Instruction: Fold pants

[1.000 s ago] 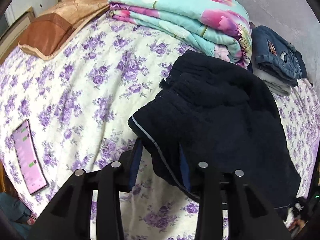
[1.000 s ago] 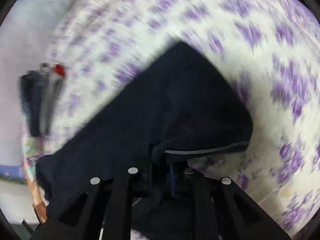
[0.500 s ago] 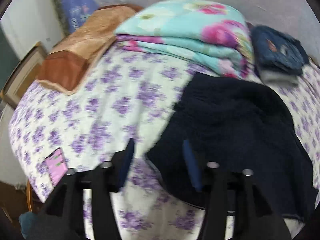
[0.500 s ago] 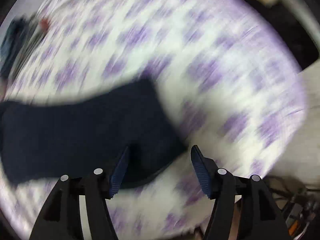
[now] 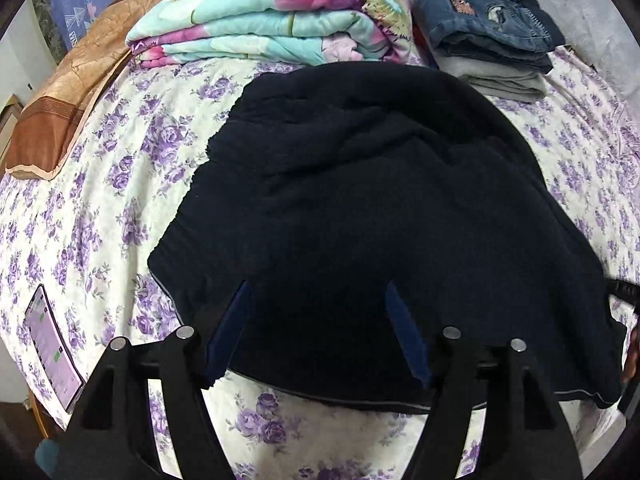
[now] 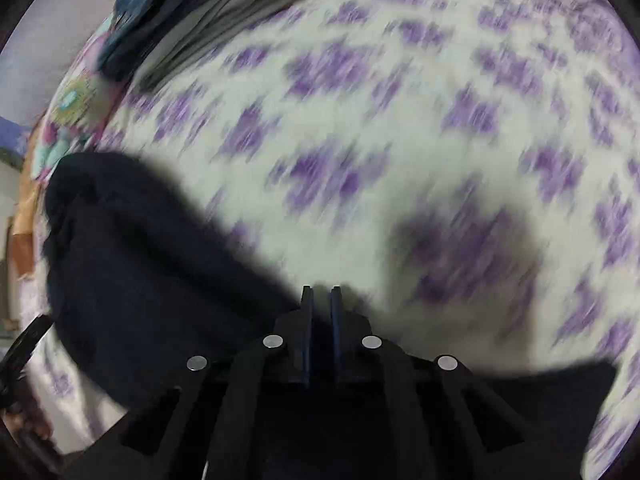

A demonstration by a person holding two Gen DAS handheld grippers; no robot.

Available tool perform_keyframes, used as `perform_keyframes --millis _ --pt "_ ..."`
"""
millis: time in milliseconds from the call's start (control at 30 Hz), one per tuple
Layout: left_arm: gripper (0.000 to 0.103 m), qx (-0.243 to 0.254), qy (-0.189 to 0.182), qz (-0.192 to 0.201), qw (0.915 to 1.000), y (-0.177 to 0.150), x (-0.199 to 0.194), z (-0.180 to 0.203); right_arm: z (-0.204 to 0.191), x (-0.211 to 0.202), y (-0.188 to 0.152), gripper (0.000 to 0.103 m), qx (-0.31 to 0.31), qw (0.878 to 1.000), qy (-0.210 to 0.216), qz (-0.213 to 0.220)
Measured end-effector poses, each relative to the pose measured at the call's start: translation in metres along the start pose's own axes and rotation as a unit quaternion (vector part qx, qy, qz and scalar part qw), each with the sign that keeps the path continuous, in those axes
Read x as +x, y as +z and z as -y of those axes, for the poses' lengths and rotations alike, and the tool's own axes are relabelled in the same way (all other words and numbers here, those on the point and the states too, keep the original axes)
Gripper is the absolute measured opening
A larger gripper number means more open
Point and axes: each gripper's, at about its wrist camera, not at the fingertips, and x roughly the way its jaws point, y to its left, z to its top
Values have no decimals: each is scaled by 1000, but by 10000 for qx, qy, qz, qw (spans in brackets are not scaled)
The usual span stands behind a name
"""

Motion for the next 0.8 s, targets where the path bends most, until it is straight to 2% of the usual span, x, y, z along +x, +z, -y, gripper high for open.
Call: perform_keyframes --millis 67,100,133,167,200,300,467,533,567,667,700,767,800 --pt "68 55 -242 71 9997 -1 -4 4 -11 -18 -25 11 -208 9996 116 124" --pt "68 88 -355 85 9993 1 -4 7 -14 -25 -36 19 -293 9992 187 182" --pt "68 129 -463 105 9988 2 -4 13 -16 -30 -45 30 -368 9987 261 220" --pt "68 195 -574 137 9981 3 -5 23 -20 -35 -58 57 -462 9981 349 228" --pt "69 313 -699 164 9969 6 -5 36 -23 -35 -70 62 -604 9976 305 165" --pt "69 630 -985 151 9930 15 -2 77 -28 -26 -92 62 -1059 9943 -143 49" --pt "69 1011 -1619 327 9811 34 -4 157 -16 -16 -96 67 -933 9954 61 -183" --pt "70 1294 -1852 271 9738 38 -2 188 -13 -13 -99 71 -784 9954 392 -379" --pt "70 1442 -1830 231 9722 39 1 204 -12 -10 -101 71 -737 9952 477 -424" --pt "74 2038 -1433 -87 9684 30 28 242 -5 -17 -105 70 -654 9948 660 -409" --pt "74 2287 -1078 -379 9668 20 48 252 4 -25 -99 70 -486 9952 816 -245" --pt "74 2437 -772 -663 9645 10 70 250 20 -48 -88 69 -194 9953 915 269" --pt "74 2444 -708 -750 9642 2 77 246 33 -63 -79 69 26 9936 910 667"
